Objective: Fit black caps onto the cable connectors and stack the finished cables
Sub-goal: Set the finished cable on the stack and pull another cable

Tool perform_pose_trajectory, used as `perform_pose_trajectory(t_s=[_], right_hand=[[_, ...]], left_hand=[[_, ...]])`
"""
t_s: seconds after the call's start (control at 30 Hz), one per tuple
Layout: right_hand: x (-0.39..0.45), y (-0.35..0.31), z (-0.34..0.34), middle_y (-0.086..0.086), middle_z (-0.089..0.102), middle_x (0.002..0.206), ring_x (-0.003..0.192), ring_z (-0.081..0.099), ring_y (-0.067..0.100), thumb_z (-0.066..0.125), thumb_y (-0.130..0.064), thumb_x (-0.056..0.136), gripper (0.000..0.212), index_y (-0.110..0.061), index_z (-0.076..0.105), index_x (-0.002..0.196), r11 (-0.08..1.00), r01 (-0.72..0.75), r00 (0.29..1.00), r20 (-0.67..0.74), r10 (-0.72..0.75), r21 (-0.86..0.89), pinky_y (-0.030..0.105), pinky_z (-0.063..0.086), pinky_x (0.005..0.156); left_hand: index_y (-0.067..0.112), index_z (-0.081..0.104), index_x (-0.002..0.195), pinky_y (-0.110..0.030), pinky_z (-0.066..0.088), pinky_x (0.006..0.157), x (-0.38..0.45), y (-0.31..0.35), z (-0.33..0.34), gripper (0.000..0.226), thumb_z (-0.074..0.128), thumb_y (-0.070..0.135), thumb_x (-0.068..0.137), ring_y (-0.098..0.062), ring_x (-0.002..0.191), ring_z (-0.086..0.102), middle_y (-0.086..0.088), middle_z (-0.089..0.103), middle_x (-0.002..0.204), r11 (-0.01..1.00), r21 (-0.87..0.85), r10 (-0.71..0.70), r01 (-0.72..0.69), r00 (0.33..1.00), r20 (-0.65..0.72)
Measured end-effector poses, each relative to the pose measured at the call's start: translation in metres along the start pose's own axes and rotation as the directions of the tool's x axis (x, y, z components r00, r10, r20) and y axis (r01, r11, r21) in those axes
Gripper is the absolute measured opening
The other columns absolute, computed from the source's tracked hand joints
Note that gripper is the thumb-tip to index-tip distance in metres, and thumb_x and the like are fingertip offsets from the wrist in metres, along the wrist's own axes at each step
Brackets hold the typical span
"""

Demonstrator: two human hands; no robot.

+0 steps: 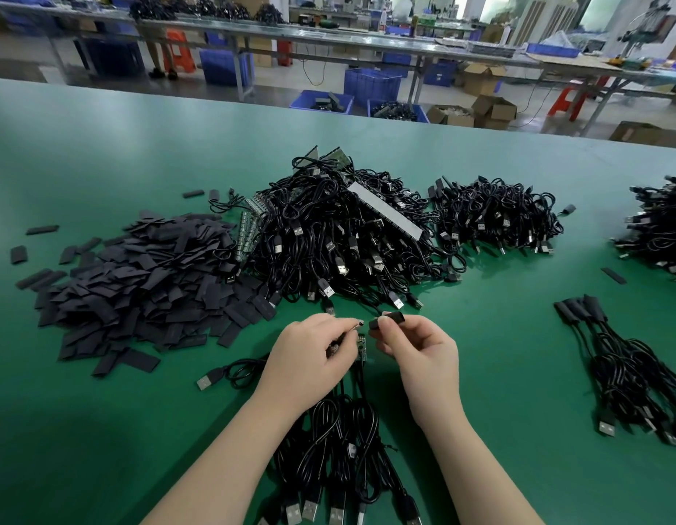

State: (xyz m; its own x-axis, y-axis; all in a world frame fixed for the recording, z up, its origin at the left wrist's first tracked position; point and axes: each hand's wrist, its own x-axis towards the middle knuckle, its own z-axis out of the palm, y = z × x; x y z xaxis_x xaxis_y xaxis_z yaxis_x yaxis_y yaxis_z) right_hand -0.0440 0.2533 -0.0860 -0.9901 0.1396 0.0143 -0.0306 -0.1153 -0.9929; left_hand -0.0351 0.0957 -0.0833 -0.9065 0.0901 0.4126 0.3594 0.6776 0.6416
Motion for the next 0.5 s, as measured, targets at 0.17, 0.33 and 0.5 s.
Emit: perform_pose_trajectory(t_s=[0.17,0.33,0.5], right_hand=[[-0.0006,-0.0009,0.0009,0.007,0.076,0.082,0.08,0.074,0.02,0.072,-0.011,0.088,0.004,-0.009,0.072,0.086,1.0,-0.013,1.0,-0.004,0.013,0.024,0.021,0.056,0.069],[-0.002,-0.0016,0.0018,0.01,0.075,0.082,0.081,0.074,0.022,0.072,-0.008,0.088,0.003,-0.009,0.071,0.085,0.995,-0.012,1.0,0.002,0.012,0.096,0.022,0.057,0.07],[-0.0033,-0.005,0.0023,0.008,0.075,0.08,0.082,0.075,0.023,0.072,-0.01,0.087,0.011,-0.017,0.071,0.079,0.987,0.012,1.0,0.0,-0.013,0.157,0.022,0.056,0.069]], left_hand=[[0.016,0.065,0.127,-0.031,0.046,0.086,0.0014,-0.0011,-0.0021,0.032,0.05,0.022,0.099,-0.006,0.089,0.057,0.01,0.062,0.086,0.997,0.018,0.078,-0.079,0.997,0.025],[0.017,0.068,0.123,-0.02,0.038,0.09,0.0009,-0.0022,-0.0024,0.03,0.064,0.022,0.093,-0.005,0.098,0.058,0.008,0.07,0.1,0.994,0.051,0.102,-0.1,0.994,-0.03],[0.02,0.072,0.117,-0.032,0.049,0.088,0.0002,-0.0017,-0.0009,0.028,0.069,0.026,0.09,0.006,0.093,0.053,0.011,0.07,0.101,0.999,-0.015,0.051,-0.052,0.996,-0.071]])
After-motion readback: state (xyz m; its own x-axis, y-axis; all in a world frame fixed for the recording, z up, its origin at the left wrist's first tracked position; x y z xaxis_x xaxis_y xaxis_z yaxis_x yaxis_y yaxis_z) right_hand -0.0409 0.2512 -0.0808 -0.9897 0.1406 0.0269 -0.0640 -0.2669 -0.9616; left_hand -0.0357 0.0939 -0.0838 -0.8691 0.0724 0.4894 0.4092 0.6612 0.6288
